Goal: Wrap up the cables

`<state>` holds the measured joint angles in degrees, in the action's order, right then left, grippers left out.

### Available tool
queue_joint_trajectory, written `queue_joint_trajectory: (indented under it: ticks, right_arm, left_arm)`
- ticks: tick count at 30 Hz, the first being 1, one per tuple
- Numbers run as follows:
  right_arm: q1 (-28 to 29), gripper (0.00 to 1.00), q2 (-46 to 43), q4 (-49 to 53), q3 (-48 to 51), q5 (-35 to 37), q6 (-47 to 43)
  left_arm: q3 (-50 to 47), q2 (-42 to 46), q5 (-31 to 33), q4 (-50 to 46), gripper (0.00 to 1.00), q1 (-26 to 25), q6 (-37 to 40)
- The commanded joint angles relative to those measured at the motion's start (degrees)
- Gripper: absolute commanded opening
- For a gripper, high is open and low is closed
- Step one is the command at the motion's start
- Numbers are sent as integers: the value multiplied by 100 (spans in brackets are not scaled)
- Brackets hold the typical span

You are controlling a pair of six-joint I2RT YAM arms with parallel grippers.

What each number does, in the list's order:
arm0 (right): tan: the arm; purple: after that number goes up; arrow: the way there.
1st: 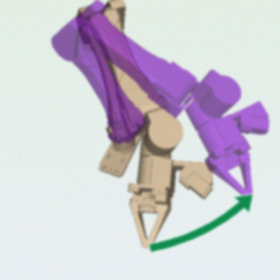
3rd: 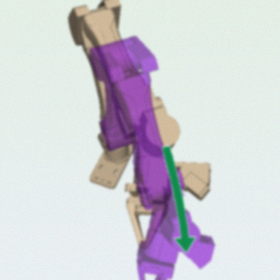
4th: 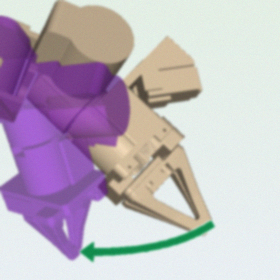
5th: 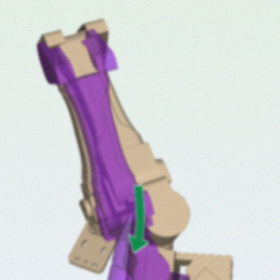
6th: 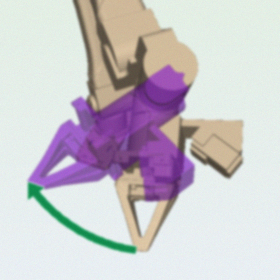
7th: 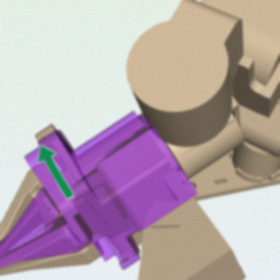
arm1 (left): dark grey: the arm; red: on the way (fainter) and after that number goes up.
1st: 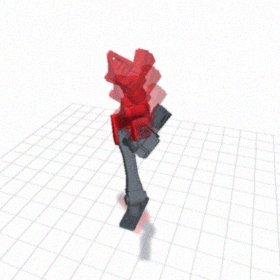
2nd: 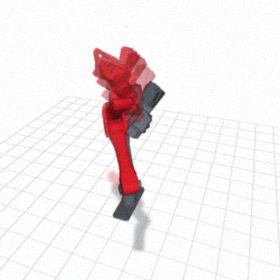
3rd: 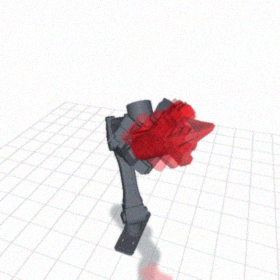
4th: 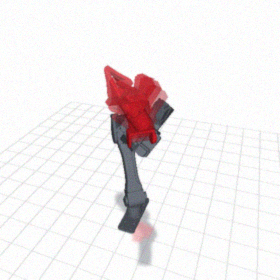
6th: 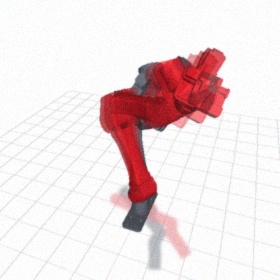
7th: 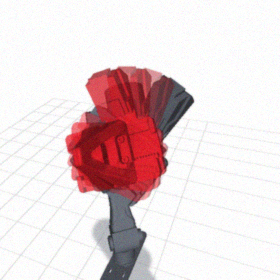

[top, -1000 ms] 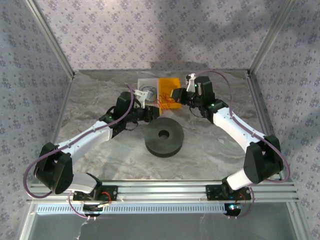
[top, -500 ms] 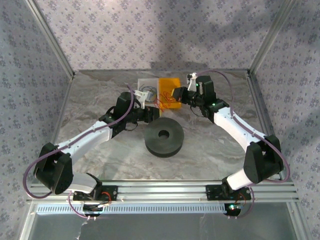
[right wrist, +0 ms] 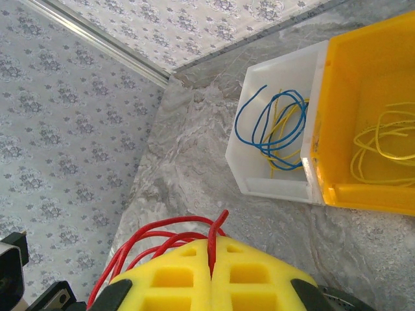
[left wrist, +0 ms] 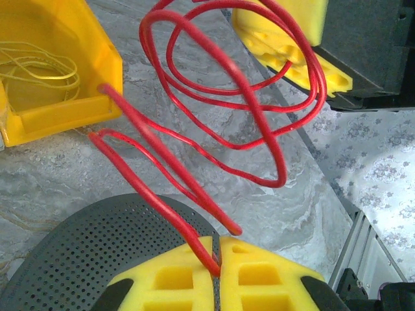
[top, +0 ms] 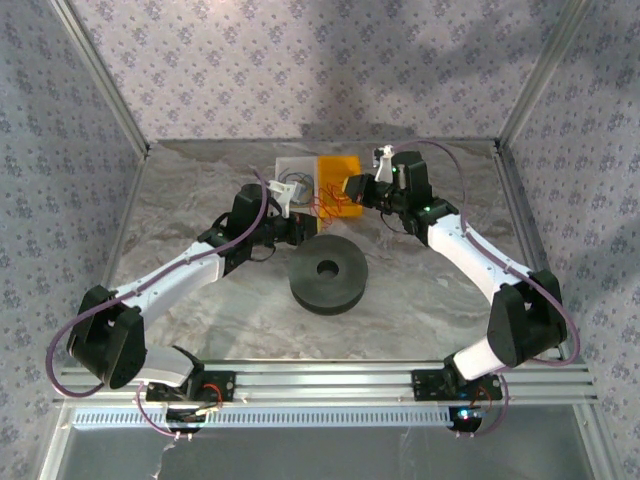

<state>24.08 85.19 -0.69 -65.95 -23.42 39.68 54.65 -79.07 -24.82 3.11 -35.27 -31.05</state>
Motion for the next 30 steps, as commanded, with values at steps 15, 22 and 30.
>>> queue_joint_trajectory:
  ticks: [15, 22, 30]
  right_arm:
    - [-610, 0, -393, 123, 91, -145, -32]
    - [-1187, 0, -1043, 856, 195, -31, -538]
    - [-2235, 0, -1967, 1786, 556, -113, -925]
  left_arm:
    - [-266, 629, -21, -111, 0, 299, -15]
    - [-372, 1141, -36, -861, 0, 1013, 82]
    - [-220, 1873, -523, -1764, 0, 2669, 86]
